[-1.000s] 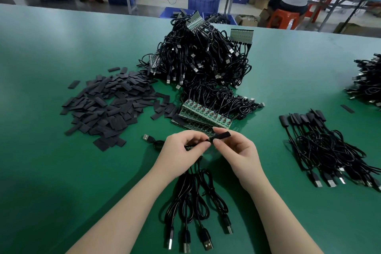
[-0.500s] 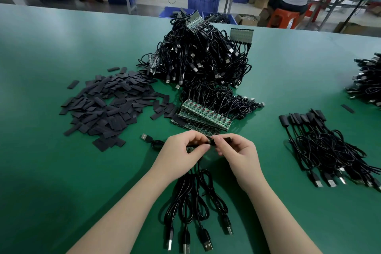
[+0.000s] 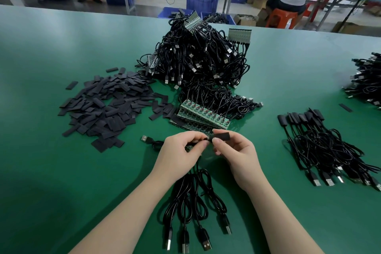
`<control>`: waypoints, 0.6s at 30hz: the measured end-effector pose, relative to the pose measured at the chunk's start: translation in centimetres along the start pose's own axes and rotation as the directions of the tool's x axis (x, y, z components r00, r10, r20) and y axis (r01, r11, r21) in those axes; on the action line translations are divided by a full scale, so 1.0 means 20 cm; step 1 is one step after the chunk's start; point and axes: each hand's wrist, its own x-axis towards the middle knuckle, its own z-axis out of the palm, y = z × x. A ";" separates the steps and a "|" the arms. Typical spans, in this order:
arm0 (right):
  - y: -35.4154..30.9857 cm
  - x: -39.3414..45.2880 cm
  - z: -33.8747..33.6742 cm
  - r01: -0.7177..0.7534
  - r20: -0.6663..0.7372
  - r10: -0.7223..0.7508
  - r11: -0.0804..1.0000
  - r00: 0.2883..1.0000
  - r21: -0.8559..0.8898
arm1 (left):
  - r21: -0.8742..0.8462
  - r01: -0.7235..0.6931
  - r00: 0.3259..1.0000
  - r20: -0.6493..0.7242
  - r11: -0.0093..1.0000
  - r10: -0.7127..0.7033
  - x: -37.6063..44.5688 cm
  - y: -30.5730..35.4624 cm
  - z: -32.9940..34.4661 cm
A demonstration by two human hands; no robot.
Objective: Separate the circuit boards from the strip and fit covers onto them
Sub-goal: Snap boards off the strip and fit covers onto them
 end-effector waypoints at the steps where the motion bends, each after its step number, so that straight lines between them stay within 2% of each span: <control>1: 0.00 0.00 0.00 -0.003 0.012 0.003 1.000 1.000 0.009 | -0.016 0.013 1.000 0.009 1.000 -0.013 0.00 -0.01 0.00; 8: -0.03 -0.01 0.00 0.036 0.086 -0.031 0.998 0.996 -0.050 | -0.148 0.161 0.979 0.147 0.976 -0.139 0.02 0.00 -0.05; 12: -0.04 -0.02 0.00 0.036 0.088 -0.030 0.997 0.996 -0.067 | -0.142 0.153 0.981 0.146 0.978 -0.132 0.02 0.01 -0.07; 18: -0.04 -0.02 0.01 0.044 0.015 -0.042 0.991 0.999 -0.124 | -0.180 0.149 0.981 0.147 0.972 -0.123 0.01 0.02 -0.06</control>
